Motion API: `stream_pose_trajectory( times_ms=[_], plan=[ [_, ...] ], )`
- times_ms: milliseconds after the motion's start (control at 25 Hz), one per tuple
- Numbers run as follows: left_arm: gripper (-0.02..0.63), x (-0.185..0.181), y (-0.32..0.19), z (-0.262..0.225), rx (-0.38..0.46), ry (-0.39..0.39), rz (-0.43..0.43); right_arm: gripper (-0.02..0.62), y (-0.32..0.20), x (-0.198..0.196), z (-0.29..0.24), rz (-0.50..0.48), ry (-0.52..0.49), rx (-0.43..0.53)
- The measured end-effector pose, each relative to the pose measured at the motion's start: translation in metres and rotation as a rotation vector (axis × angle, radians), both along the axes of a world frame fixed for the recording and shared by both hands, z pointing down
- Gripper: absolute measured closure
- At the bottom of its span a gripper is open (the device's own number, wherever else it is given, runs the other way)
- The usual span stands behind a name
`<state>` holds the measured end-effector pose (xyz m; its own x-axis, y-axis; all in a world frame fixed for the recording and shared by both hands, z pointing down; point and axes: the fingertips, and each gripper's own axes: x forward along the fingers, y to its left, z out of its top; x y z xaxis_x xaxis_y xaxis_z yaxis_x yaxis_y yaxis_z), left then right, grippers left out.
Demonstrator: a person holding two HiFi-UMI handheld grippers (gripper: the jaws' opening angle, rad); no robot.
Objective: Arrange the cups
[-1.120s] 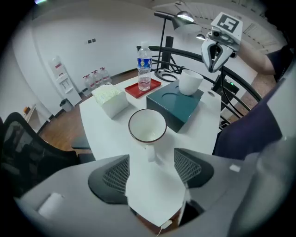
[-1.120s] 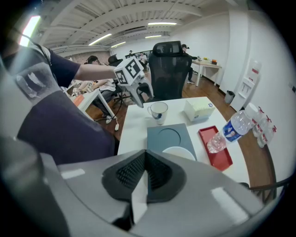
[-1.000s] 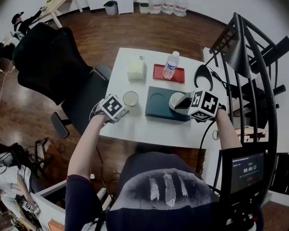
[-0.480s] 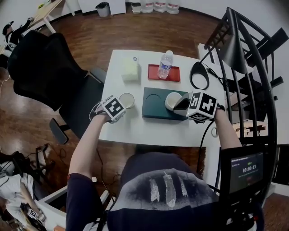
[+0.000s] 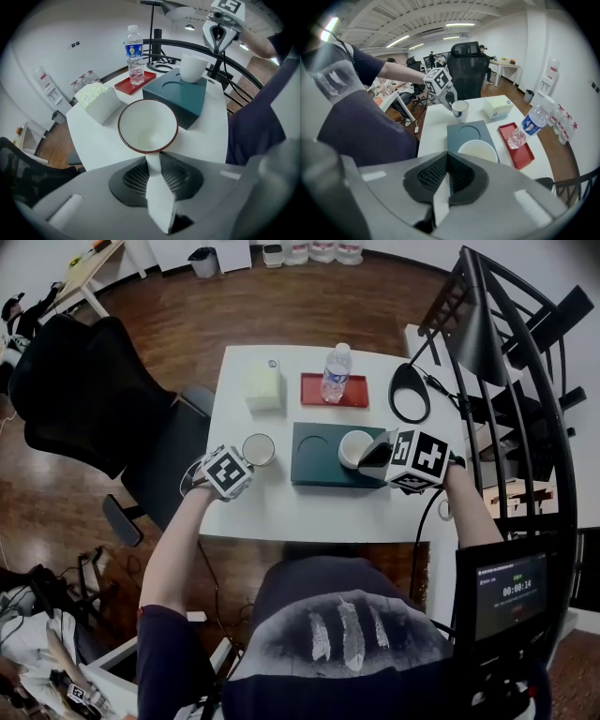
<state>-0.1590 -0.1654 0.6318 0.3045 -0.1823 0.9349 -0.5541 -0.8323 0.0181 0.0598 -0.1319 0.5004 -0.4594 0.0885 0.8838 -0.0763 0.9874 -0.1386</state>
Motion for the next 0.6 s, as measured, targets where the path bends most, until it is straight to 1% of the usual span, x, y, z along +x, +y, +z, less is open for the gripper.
stream_pose_trajectory(
  times_ms=[240, 360, 480, 520, 600],
  plan=[
    [0.529, 0.002, 0.011, -0.001, -0.018, 0.035, 0.028, 0.592, 0.001, -0.003, -0.002, 0.005, -0.017, 0.003],
    [0.529, 0.002, 0.010, -0.015, -0.003, 0.057, 0.011, 0.592, 0.002, -0.003, -0.003, 0.006, -0.019, 0.001],
    [0.529, -0.010, 0.002, -0.027, 0.031, 0.029, 0.004, 0.592, 0.001, -0.002, -0.004, 0.011, -0.021, 0.006],
    [0.529, -0.009, 0.000, -0.034, 0.037, 0.039, 0.011, 0.592, 0.000, -0.001, -0.005, 0.015, -0.024, 0.009],
    [0.529, 0.001, -0.001, -0.051, 0.040, 0.091, 0.035, 0.592, -0.002, 0.000, -0.006, 0.020, -0.029, 0.015]
  ],
)
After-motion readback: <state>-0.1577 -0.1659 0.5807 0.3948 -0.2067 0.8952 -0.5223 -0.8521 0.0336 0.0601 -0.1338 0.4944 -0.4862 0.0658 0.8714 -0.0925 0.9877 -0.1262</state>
